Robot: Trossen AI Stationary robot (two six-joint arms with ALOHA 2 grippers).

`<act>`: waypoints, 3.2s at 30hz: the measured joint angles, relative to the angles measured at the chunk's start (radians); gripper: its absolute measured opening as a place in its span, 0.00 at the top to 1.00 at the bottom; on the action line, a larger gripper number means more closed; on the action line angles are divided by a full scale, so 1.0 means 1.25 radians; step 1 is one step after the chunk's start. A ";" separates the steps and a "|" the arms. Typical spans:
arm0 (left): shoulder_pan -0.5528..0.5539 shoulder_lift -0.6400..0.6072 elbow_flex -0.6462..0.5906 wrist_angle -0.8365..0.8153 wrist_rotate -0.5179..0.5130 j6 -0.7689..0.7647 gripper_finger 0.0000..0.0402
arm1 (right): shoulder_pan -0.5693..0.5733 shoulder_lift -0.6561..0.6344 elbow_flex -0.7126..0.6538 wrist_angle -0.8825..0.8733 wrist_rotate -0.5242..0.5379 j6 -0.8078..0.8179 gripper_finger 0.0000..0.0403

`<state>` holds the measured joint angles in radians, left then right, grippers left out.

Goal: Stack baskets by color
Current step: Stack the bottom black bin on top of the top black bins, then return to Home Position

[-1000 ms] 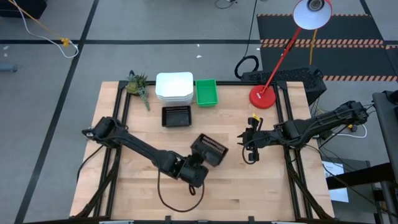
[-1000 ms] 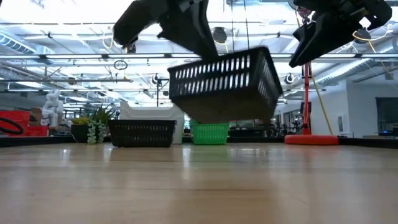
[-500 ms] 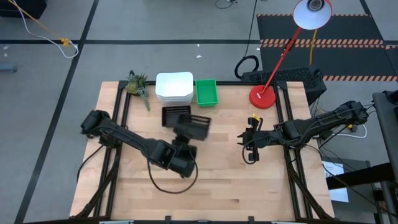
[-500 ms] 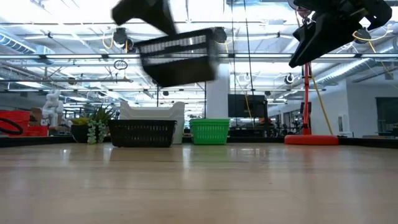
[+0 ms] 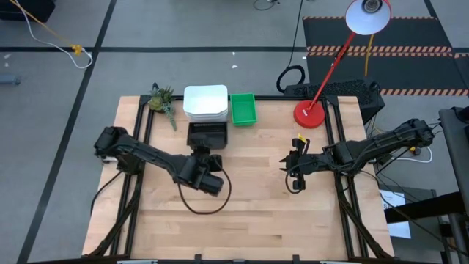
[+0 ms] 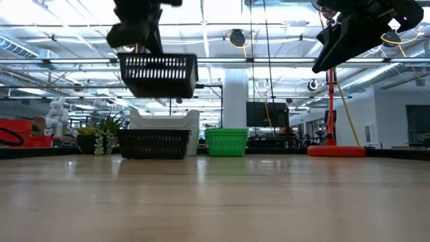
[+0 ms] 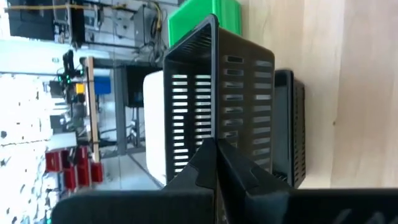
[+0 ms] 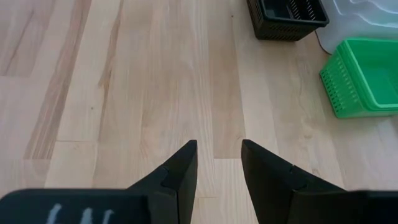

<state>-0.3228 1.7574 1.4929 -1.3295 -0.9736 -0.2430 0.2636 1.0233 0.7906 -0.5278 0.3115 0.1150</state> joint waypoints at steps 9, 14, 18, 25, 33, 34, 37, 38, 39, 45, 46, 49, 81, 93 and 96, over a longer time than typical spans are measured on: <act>0.040 0.000 -0.113 0.104 -0.005 0.019 1.00 | 0.000 0.000 0.000 0.000 0.000 -0.003 0.70; 0.064 0.000 -0.175 0.187 -0.005 0.045 0.99 | 0.000 0.000 0.000 0.000 0.000 -0.003 0.70; 0.086 0.000 -0.219 0.259 -0.005 0.075 0.99 | 0.000 0.000 0.000 0.000 0.000 -0.003 0.70; 0.119 0.000 -0.266 0.367 0.007 0.139 0.98 | 0.000 0.000 0.000 0.000 0.000 -0.003 0.70; 0.141 0.000 -0.268 0.377 0.064 0.140 0.94 | 0.000 0.000 0.000 0.000 0.000 -0.003 0.70; 0.142 0.000 -0.268 0.377 0.066 0.137 0.92 | 0.000 0.000 0.000 0.000 0.000 -0.003 0.70; 0.147 0.000 -0.269 0.379 0.066 0.122 0.84 | 0.000 0.000 0.000 0.000 0.000 -0.003 0.70; 0.149 0.000 -0.268 0.381 0.066 0.119 0.81 | 0.000 0.000 0.000 0.000 0.000 -0.003 0.70; 0.150 0.000 -0.268 0.384 0.066 0.116 0.78 | 0.000 0.000 0.000 0.000 0.000 -0.003 0.70; 0.140 -0.001 -0.261 0.396 0.066 0.120 0.64 | 0.000 0.000 0.000 0.000 0.000 -0.003 0.70; 0.134 -0.006 -0.258 0.399 0.067 0.125 0.63 | 0.000 0.000 0.000 0.000 0.000 -0.003 0.70; 0.115 -0.039 -0.245 0.398 0.087 0.125 0.61 | 0.000 0.000 0.000 0.001 0.000 -0.003 0.70; -0.001 -0.646 -0.463 0.698 0.208 0.168 0.66 | 0.000 -0.130 0.000 0.138 0.000 -0.172 0.98; 0.122 -0.800 -0.695 1.045 0.479 0.304 0.97 | 0.000 -0.313 -0.099 0.178 -0.002 -0.237 1.00; 0.165 -0.806 -0.740 1.110 0.560 0.308 0.99 | -0.001 -0.365 -0.137 0.187 -0.002 -0.255 1.00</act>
<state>-0.1168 0.7494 0.5675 0.0583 -0.2735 0.1421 0.2626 0.5672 0.6192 -0.2939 0.3096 -0.2034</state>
